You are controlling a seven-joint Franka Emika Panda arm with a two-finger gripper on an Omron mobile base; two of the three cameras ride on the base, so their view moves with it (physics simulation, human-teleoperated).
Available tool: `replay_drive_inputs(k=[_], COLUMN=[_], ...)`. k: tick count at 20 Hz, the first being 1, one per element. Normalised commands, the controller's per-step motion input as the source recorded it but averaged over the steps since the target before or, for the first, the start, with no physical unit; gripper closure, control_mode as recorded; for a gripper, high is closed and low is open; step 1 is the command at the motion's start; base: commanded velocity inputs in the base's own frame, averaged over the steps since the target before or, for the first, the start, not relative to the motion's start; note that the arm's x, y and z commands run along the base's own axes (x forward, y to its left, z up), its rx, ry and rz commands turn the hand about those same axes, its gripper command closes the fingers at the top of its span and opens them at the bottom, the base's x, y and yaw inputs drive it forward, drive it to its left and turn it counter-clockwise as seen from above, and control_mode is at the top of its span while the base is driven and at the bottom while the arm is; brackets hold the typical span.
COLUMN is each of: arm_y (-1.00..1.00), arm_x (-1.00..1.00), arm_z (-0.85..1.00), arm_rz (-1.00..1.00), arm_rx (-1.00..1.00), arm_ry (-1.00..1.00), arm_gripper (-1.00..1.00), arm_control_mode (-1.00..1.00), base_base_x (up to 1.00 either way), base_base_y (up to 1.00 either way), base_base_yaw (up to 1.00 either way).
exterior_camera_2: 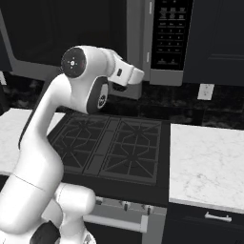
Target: Open the microwave, place the bowl with waffle inside the microwave, then close the microwave door and turn it on.
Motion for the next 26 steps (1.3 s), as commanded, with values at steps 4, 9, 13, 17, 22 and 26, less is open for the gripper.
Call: replay_drive_inputs(k=[4, 9, 13, 17, 22, 26], arm_y=[-0.13, 0.0, 0.0, 0.0, -0.01, 0.0], arm_x=[0.58, 0.6, 0.63, 0.54, 0.56, 0.53], arm_z=[0.0, 0.0, 0.0, 0.0, 0.0, 0.0], arm_rz=[0.18, 0.11, 0.02, 0.0, 0.0, 0.0], arm_rx=[0.0, -0.05, -0.06, -0.09, -0.01, 0.0], arm_ry=[0.0, 0.04, 0.06, 0.03, 0.0, 0.0], arm_gripper=[-1.0, -1.0, -1.0, -1.0, -1.0, -1.0], arm_control_mode=[-1.0, -1.0, -1.0, -1.0, -1.0, -1.0], base_base_x=[0.0, 0.0, 0.0, 0.0, 0.0, 0.0], base_base_y=[0.0, 0.0, 0.0, 0.0, 0.0, 0.0], base_base_yaw=[0.0, 0.0, 0.0, 0.0, 0.0, 0.0])
